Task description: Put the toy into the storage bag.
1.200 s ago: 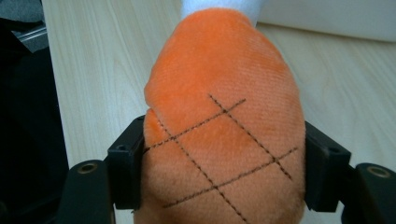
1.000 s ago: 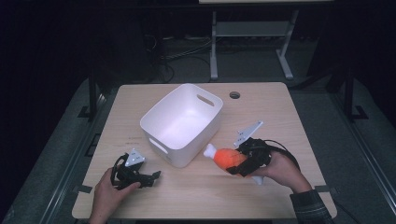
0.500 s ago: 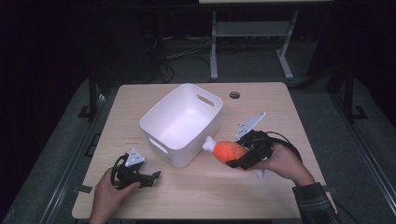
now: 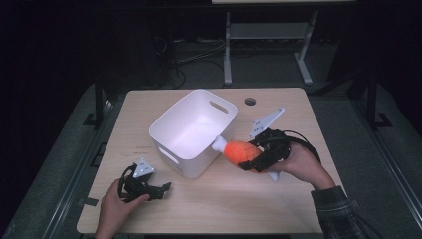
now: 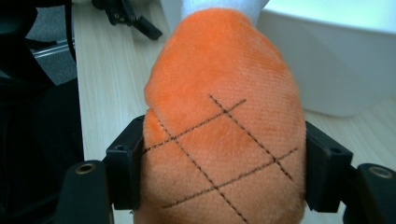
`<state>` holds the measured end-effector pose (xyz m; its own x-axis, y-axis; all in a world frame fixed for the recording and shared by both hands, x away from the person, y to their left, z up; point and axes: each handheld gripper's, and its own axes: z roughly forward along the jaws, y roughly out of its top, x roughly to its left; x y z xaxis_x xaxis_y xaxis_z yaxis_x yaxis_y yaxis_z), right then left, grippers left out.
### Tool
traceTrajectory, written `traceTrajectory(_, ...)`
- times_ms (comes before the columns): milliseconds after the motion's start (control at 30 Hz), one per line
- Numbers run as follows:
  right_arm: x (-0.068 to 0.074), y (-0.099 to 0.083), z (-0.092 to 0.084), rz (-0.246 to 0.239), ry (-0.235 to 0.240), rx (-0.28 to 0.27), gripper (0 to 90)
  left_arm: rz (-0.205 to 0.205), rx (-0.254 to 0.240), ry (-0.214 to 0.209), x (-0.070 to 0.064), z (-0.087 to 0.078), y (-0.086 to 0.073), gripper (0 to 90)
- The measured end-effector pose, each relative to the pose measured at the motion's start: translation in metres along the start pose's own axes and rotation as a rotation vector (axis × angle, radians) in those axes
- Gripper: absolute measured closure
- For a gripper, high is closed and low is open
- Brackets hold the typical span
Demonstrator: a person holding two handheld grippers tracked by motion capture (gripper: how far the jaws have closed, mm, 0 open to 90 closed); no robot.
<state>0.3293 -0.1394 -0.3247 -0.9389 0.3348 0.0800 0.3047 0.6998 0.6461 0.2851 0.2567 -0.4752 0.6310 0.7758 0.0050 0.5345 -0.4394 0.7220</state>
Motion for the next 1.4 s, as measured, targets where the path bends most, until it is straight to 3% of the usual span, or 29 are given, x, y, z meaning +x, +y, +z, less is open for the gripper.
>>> traceTrajectory(633, -0.013, 0.044, -0.008, -0.032, -0.023, -0.054, 28.2, 0.0, 0.0, -0.001, 0.0, 0.0, 0.0, 12.7)
traceTrajectory(867, -0.018, 0.06, -0.002, -0.064, -0.023, -0.062, 28.0, 0.0, 0.0, -0.001, 0.0, 0.0, 0.0, 12.8)
traceTrajectory(1400, -0.021, 0.092, 0.022, -0.082, -0.01, -0.048, 27.9, 0.0, 0.0, -0.001, 0.0, 0.0, 0.0, 12.7)
